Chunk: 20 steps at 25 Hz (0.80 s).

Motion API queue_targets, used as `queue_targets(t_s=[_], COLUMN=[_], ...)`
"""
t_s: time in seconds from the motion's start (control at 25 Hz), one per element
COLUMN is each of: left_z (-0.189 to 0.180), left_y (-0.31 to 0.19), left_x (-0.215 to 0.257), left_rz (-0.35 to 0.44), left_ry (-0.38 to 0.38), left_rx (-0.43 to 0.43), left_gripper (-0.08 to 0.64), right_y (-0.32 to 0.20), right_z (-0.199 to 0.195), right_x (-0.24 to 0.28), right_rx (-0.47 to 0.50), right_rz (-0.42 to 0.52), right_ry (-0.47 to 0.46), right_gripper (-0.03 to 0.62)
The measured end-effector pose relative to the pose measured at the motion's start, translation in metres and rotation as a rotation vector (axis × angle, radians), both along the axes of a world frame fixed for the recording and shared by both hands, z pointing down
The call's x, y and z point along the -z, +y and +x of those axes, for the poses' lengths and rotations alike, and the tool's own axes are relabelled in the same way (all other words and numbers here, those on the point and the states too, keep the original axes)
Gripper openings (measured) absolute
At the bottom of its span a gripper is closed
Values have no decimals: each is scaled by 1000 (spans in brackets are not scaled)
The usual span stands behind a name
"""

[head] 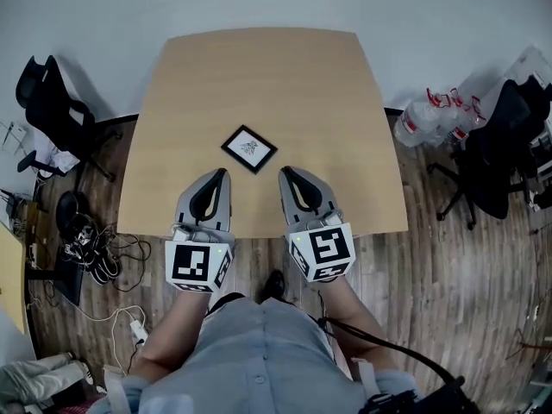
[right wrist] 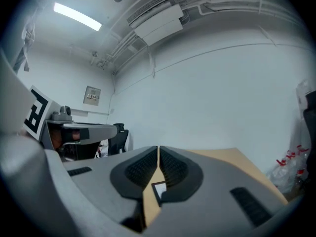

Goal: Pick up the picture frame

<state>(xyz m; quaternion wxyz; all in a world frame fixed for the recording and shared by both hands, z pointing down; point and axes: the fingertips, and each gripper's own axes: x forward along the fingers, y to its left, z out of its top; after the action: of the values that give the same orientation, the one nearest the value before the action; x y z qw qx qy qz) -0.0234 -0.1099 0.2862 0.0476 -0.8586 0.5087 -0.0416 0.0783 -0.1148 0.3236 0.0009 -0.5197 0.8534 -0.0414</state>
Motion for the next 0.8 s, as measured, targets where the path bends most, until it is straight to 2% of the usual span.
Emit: queue_targets(t_s=[0.32,0.8], left_z=[-5,-28], left_y=[-25,-67], left_x=[3,-18], left_rz=[20,-15], left_ry=[12,53], left_rx=[44,55], left_gripper=[0,0], right_y=[-35,-76], right_z=[8,-8], right_x=[-4,-32], right_rx=[25,55], right_rz=[-8,-76], right_ry=[5,66], right_gripper=[6,10])
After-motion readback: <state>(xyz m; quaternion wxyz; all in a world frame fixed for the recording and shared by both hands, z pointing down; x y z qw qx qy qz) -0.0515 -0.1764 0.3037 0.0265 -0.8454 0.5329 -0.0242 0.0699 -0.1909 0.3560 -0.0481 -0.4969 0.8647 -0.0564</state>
